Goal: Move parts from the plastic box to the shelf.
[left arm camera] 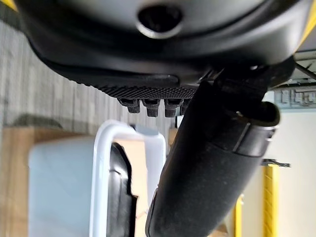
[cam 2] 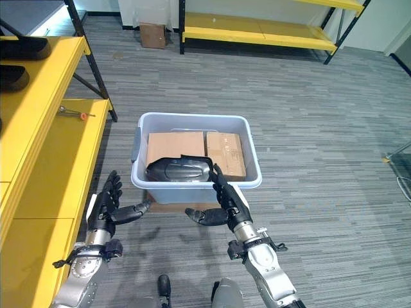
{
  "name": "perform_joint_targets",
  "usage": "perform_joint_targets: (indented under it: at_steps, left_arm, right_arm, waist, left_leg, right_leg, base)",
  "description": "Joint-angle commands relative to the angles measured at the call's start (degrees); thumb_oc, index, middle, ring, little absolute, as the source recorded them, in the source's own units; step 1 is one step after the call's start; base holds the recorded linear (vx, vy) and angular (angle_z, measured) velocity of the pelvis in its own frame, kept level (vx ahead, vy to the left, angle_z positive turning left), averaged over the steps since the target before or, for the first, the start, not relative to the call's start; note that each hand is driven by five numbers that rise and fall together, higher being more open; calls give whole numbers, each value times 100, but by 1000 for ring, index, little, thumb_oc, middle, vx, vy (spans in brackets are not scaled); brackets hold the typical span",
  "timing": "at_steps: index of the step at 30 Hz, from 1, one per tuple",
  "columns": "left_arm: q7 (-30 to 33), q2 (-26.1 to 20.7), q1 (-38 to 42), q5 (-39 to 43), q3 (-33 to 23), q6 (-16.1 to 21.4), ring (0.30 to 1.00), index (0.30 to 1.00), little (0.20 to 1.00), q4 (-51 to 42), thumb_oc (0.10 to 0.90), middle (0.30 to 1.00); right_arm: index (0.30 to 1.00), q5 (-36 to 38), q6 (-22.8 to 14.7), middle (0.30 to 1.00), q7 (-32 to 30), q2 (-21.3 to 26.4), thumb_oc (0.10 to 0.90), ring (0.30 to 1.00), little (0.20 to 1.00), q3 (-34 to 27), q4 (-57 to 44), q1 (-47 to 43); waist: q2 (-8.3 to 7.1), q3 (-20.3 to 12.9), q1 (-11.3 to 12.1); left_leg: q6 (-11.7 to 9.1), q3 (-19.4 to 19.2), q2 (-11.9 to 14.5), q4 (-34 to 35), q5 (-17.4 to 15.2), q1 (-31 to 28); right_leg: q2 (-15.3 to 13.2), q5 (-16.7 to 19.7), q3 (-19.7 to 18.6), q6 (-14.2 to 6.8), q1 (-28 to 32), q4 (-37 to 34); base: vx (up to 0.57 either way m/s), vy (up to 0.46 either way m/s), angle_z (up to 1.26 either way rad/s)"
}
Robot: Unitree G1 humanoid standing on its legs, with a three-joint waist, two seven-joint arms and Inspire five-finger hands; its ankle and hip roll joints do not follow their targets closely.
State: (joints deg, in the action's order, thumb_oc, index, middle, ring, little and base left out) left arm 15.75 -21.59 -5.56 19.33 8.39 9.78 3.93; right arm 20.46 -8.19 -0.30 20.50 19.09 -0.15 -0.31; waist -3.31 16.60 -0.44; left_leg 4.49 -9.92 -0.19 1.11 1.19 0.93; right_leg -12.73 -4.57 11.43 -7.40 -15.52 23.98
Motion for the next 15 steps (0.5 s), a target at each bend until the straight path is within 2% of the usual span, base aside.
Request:
perform_joint_targets:
  at_steps: [1, 2, 3, 6, 7, 12, 15]
  left_arm:
    - [-92, -51, 250, -181, -269, 582, 1000, 1000, 1000, -744, 900, 1000]
    - [-92, -50, 249, -181, -270, 581, 1000, 1000, 1000, -744, 900, 1000]
    - [-162, -30, 136, -251, -290, 608, 1000, 1000, 1000, -737, 900, 1000]
    - [-184, -4, 111, -213, -270, 624, 1000, 1000, 1000, -779, 900, 1000]
    - [-238, 32, -19, -158, -296, 625, 1000, 1000, 1000, -881, 900, 1000]
    - [-236, 49, 25, -66, -246, 590, 1000, 1000, 1000, -853, 900, 1000]
    - [-253, 17, 61, -43, -245, 574, 1000, 1000, 1000, -872, 900, 1000]
  right_arm:
    - [1000, 11, -500, 1000, -38, -105, 900, 1000, 1000, -142, -489, -539]
    - [1000, 11, -500, 1000, -38, -105, 900, 1000, 1000, -142, -489, -539]
    - [1000, 9, -460, 1000, 83, -63, 900, 1000, 1000, -115, -534, -435]
    - [1000, 39, -475, 1000, 100, -38, 900, 1000, 1000, -107, -566, -413]
    - [1000, 85, -466, 1000, 116, 9, 900, 1000, 1000, -195, -586, -343]
    - [1000, 165, -464, 1000, 80, 52, 900, 1000, 1000, -285, -578, -295]
    - [1000, 182, -491, 1000, 73, 125, 900, 1000, 1000, -387, -635, -217]
  waist:
    - [-97, -87, 32]
    - [-94, -82, 29]
    - [-258, -167, 63]
    - [-267, -232, 61]
    - [-263, -376, 85]
    - [-240, -462, 22]
    - [-231, -487, -12]
  left_leg:
    - [-274, 171, 84, -27, -308, -316]
    - [-275, 174, 88, -27, -309, -322]
    - [-337, 178, 56, -76, -427, -414]
    - [-378, 211, 78, -41, -411, -422]
    - [-426, 198, 141, 23, -407, -453]
    - [-558, 210, 331, 81, -344, -425]
    - [-697, 203, 535, 82, -338, -436]
  right_leg:
    - [-216, 1306, 694, -226, 555, -1930]
    - [-211, 1313, 700, -226, 570, -1945]
    - [-155, 1542, 640, -311, 811, -2292]
    - [-55, 1564, 608, -288, 938, -2460]
    - [4, 1557, 836, -292, 1085, -2602]
    - [141, 1353, 890, -220, 1105, -2480]
    - [247, 1152, 988, -137, 1094, -2375]
  base:
    - [128, -115, -3]
    - [269, -186, -17]
    - [213, -133, -10]
    - [176, -121, 14]
    - [177, -119, 31]
    - [125, -120, 5]
    - [152, -161, 1]
